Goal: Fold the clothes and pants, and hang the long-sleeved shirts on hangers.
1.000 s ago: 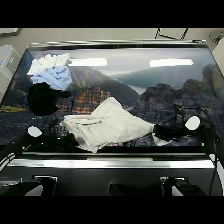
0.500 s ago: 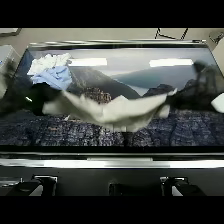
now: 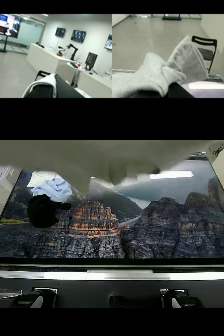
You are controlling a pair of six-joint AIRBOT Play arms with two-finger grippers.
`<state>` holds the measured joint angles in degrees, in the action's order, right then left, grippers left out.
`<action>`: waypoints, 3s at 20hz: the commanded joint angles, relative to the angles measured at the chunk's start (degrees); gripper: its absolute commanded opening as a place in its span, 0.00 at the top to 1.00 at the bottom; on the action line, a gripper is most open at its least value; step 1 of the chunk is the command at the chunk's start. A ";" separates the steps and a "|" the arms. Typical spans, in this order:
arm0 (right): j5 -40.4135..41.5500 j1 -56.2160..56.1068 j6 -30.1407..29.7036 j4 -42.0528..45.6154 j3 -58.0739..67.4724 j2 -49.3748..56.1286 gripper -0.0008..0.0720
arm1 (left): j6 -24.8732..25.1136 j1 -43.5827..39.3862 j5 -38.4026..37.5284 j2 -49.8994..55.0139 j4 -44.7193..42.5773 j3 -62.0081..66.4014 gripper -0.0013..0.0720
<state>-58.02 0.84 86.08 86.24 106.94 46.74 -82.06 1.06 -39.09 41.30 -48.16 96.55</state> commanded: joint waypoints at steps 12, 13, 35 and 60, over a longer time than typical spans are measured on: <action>-9.29 0.02 12.26 -1.03 -8.50 34.29 0.93 | -19.10 -3.48 -10.86 0.94 -1.79 -54.95 0.94; -9.11 0.02 15.47 -4.44 -8.50 38.71 0.93 | -19.10 -4.85 -7.26 0.94 1.38 -60.02 0.94; -8.31 -17.09 0.44 -41.72 -67.38 33.20 0.12 | -12.22 -11.50 11.69 -0.63 15.41 -70.71 0.94; 11.15 1.14 1.49 -18.40 -10.23 -8.26 0.93 | 2.86 -12.02 24.65 -8.83 15.37 -18.08 0.94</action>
<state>-49.63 0.19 85.73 67.31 93.34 43.16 -81.03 -10.74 -7.84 32.53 -32.71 73.89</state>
